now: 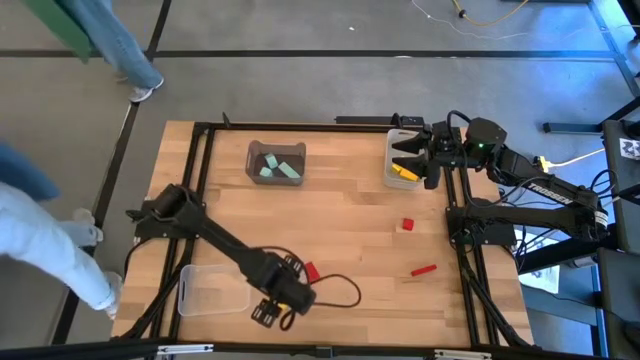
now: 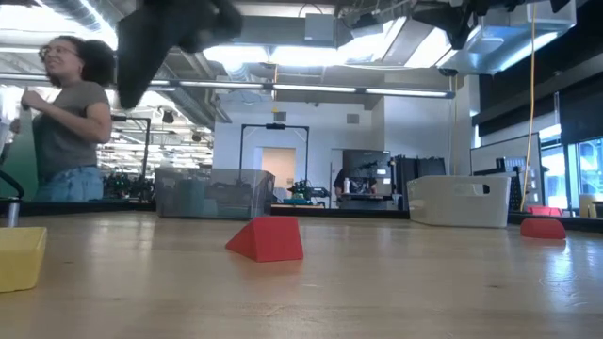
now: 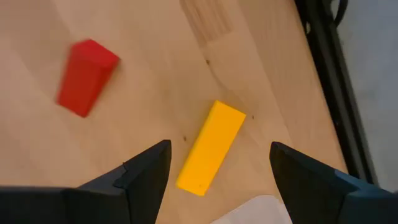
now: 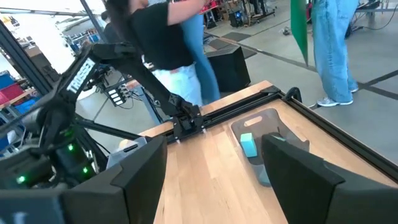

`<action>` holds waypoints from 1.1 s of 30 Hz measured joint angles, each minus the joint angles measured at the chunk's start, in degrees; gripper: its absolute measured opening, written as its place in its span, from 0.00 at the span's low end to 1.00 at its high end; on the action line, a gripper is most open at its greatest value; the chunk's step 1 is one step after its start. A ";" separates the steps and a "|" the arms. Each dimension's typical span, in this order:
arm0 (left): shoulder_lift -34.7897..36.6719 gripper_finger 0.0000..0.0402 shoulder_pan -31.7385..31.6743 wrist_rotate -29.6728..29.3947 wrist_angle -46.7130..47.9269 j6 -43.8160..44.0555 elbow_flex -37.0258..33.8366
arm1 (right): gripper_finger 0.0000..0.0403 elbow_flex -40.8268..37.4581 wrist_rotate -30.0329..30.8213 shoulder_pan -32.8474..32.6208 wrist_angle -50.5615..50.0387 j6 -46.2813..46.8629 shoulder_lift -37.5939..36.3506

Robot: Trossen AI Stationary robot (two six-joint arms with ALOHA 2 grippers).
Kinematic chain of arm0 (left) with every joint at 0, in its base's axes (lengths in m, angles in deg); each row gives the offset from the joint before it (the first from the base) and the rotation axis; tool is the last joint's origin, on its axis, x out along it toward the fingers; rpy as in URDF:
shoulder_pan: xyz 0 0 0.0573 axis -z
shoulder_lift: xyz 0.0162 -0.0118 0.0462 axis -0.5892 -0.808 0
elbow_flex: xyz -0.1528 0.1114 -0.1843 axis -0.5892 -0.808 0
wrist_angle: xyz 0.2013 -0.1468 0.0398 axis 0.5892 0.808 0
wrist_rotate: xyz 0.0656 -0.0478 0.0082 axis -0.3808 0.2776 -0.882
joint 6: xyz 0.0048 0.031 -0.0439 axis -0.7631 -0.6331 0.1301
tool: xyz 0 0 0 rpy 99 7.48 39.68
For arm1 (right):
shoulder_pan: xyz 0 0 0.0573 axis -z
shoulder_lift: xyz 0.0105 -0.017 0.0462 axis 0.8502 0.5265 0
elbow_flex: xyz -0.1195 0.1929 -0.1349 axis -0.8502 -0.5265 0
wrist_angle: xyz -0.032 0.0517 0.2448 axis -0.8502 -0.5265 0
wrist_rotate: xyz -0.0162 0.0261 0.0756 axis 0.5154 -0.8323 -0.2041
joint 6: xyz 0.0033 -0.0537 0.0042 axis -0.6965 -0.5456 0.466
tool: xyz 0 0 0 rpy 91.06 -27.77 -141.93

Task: Sort & place blocks by color
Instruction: Put the yellow block into the gray bin

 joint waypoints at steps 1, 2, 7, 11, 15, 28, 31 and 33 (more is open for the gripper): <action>-0.52 0.66 0.50 -0.01 0.03 0.00 -0.31 | 0.65 0.00 0.00 0.01 -0.12 0.09 0.00; -1.12 0.66 0.87 0.03 0.09 0.01 -0.60 | 0.65 0.00 -0.01 0.00 -0.27 0.14 0.00; -2.22 0.66 2.57 -0.61 -0.37 -0.01 -3.74 | 0.65 0.00 0.00 0.01 -3.16 0.21 -0.02; -2.23 0.66 2.92 -3.19 -2.38 -0.03 -7.14 | 0.65 0.00 -0.02 0.00 -6.35 0.25 0.00; -2.11 0.66 2.84 -3.68 -4.75 -0.31 -8.90 | 0.65 0.00 -0.02 0.00 -7.34 1.37 0.00; -2.13 0.66 0.77 -2.13 -10.64 -3.45 -13.27 | 0.65 0.00 -0.01 -0.01 -7.42 1.57 0.00; -2.13 0.66 0.77 -1.52 -10.77 -3.45 -14.21 | 0.65 0.00 0.00 -0.01 -7.42 1.39 0.00; -2.13 0.66 0.79 -0.72 -10.73 -3.49 -14.83 | 0.65 0.00 0.00 0.01 -7.41 1.22 0.00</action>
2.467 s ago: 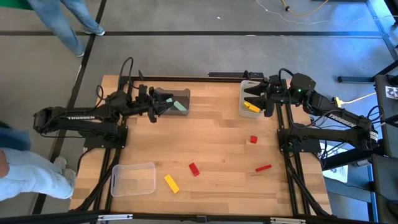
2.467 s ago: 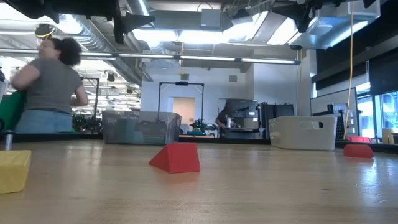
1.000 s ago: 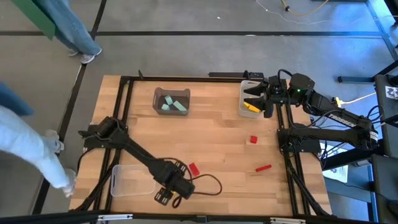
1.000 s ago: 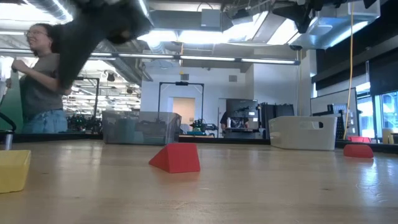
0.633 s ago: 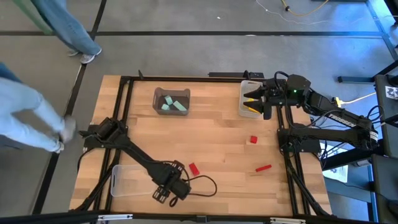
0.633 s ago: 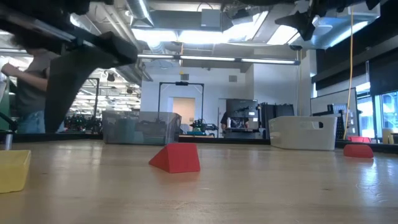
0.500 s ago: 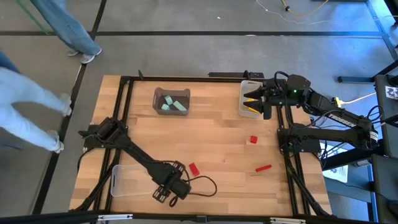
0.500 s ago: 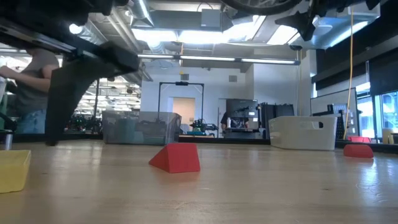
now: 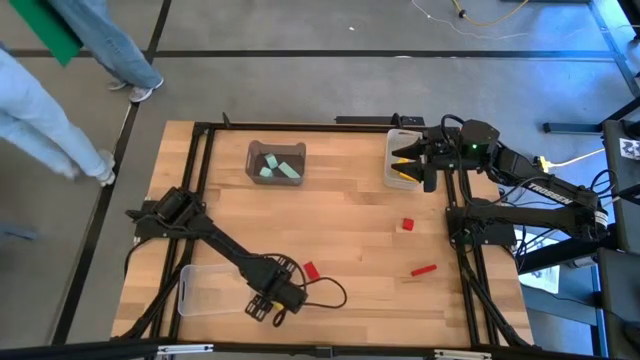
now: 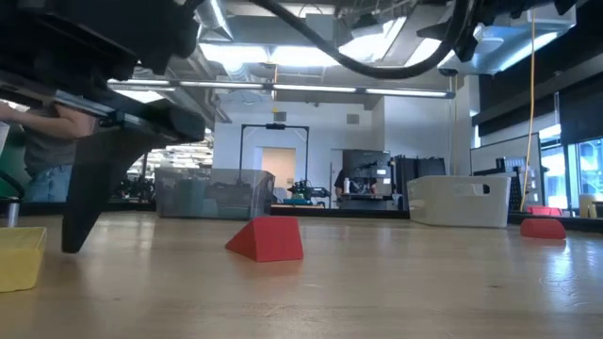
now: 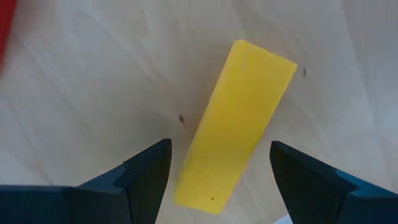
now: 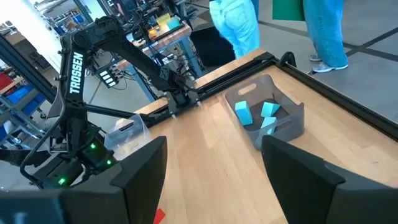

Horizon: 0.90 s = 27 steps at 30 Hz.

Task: Sort & place blocks by color
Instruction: Put the yellow block into the gray bin

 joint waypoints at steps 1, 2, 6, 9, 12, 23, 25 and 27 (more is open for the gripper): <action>0.00 0.66 0.04 0.00 -0.03 0.00 -0.25 | 0.65 0.00 0.00 -0.02 -0.01 0.00 0.00; 0.00 0.66 0.05 0.00 -0.10 0.00 -0.54 | 0.65 0.00 0.00 0.00 0.01 0.00 0.00; 0.07 0.66 0.02 -0.02 -0.28 -0.05 -1.16 | 0.65 0.00 0.00 0.00 0.01 0.00 0.00; 0.11 0.66 -0.02 -0.27 -0.32 -0.07 -1.27 | 0.65 0.00 0.00 -0.02 0.01 0.00 0.00; 0.11 0.66 0.00 -0.49 -0.88 -0.87 -1.30 | 0.65 0.00 0.01 -0.01 0.01 -0.02 0.00; 0.11 0.54 -0.02 -1.90 -2.09 -2.93 -1.40 | 0.65 0.00 0.02 0.00 0.01 -0.02 0.00; 0.09 0.48 -0.04 -2.17 -2.31 -2.84 -1.40 | 0.65 0.00 0.02 0.00 0.01 -0.02 0.00; 0.09 0.40 -0.37 -2.27 -2.37 -2.27 -1.40 | 0.65 0.00 0.02 -0.01 0.00 -0.02 0.00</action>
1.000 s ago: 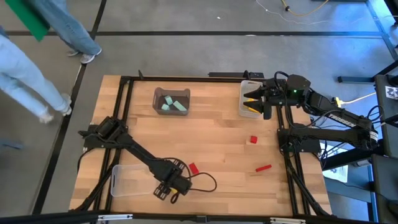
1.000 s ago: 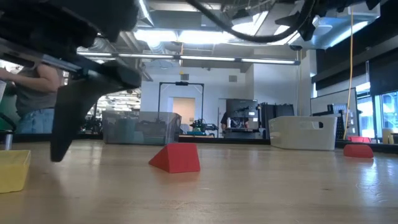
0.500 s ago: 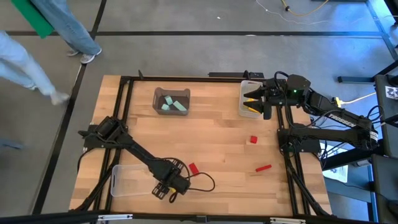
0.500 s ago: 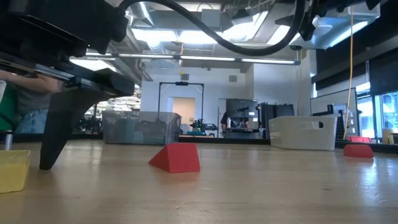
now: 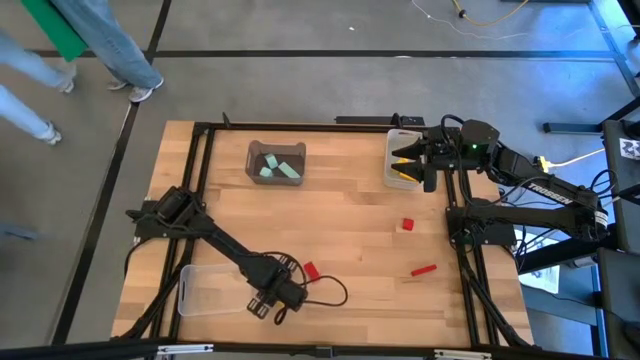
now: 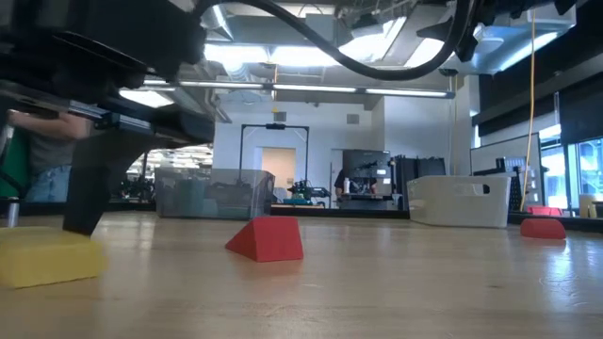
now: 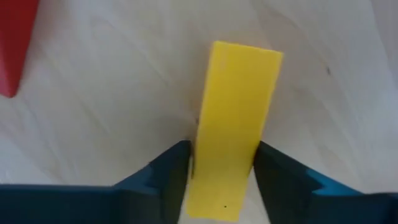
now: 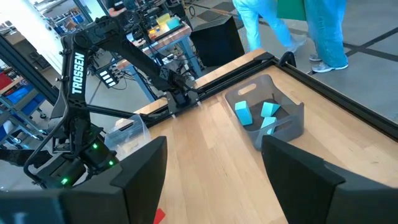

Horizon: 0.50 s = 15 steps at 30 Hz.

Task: Sort & place blocks by color
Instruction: Put the yellow block into the gray bin

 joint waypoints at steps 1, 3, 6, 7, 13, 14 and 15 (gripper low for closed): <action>0.09 0.36 -0.21 0.13 -0.04 0.69 0.00 | 0.65 0.00 0.00 -0.01 -0.03 0.00 0.00; 0.35 0.29 -0.95 0.89 -0.76 1.24 0.00 | 0.65 0.00 0.01 0.00 -0.26 0.00 0.00; 1.16 0.28 -2.77 3.19 -0.72 2.53 0.00 | 0.65 0.00 0.00 0.01 -1.16 0.00 0.00; 1.50 0.28 -3.55 3.94 -0.69 2.73 0.00 | 0.65 0.00 0.02 -0.01 -1.64 0.00 0.00; 5.19 0.28 -7.95 6.16 -0.50 2.70 0.04 | 0.65 0.00 0.03 0.01 -2.52 0.00 -0.02; 6.23 0.28 -8.65 6.07 -0.19 2.70 0.04 | 0.65 0.00 0.02 -0.01 -2.57 0.00 -0.02; 7.42 0.28 -9.55 5.95 0.15 2.72 0.02 | 0.65 0.00 0.02 0.00 -2.52 -0.04 -0.02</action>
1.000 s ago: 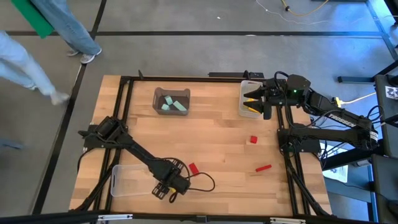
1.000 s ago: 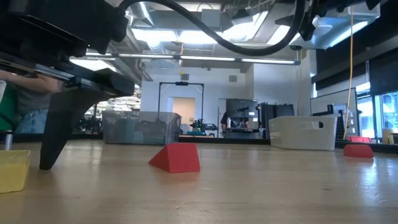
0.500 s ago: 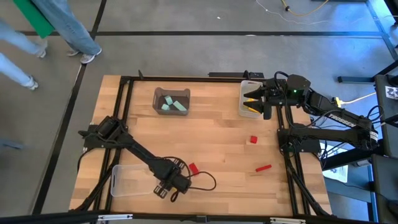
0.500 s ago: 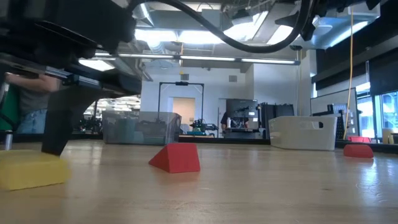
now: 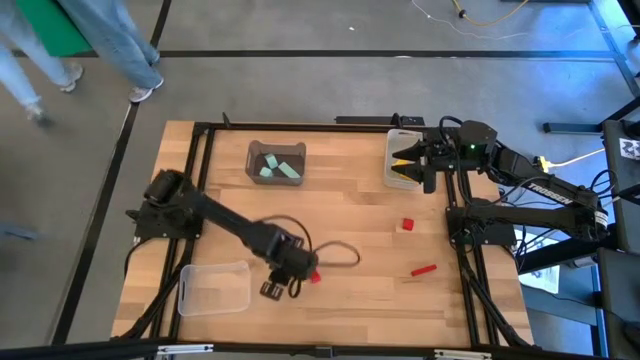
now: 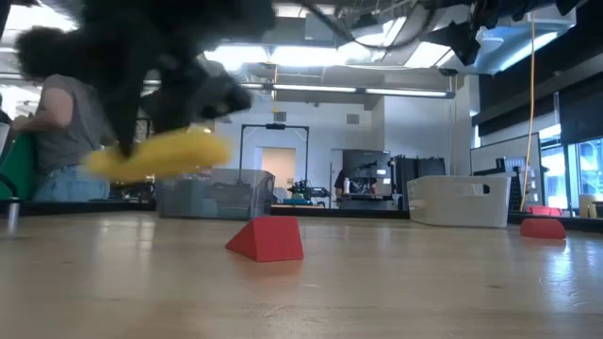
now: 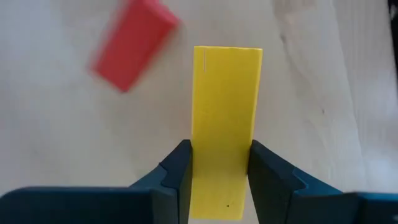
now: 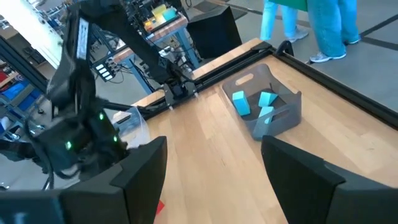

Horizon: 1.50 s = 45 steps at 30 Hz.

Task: Sort & place blocks by color
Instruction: Put the yellow block into the gray bin

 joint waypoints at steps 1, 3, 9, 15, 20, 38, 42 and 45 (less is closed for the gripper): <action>1.41 0.28 -0.85 -0.30 -0.26 -0.02 0.00 | 0.65 0.00 0.01 0.01 0.00 -0.13 0.00; 4.27 0.28 -2.42 -1.76 -0.49 0.02 0.00 | 0.65 0.00 0.00 0.01 0.00 -0.53 0.00; 13.64 0.28 -7.11 -8.36 -0.50 2.56 0.02 | 0.65 0.00 0.00 0.01 0.02 -1.23 0.00; 21.77 0.28 -11.68 -13.22 -1.52 3.08 0.02 | 0.65 0.00 0.00 0.01 0.05 -1.23 0.00; 26.84 0.28 -15.84 -13.10 -8.08 3.37 -2.47 | 0.65 0.00 0.00 0.01 0.01 -1.23 0.00; 43.75 0.28 -23.25 -10.38 -54.69 19.29 -32.84 | 0.65 0.00 -0.04 -0.18 0.10 -1.28 0.02; 44.82 0.28 -24.74 -11.80 -57.54 20.62 -34.32 | 0.65 0.00 -0.44 -0.45 0.26 -1.27 0.02; 44.72 0.28 -25.85 -11.83 -58.29 20.72 -34.42 | 0.65 0.00 -0.51 -0.81 1.19 -1.02 0.01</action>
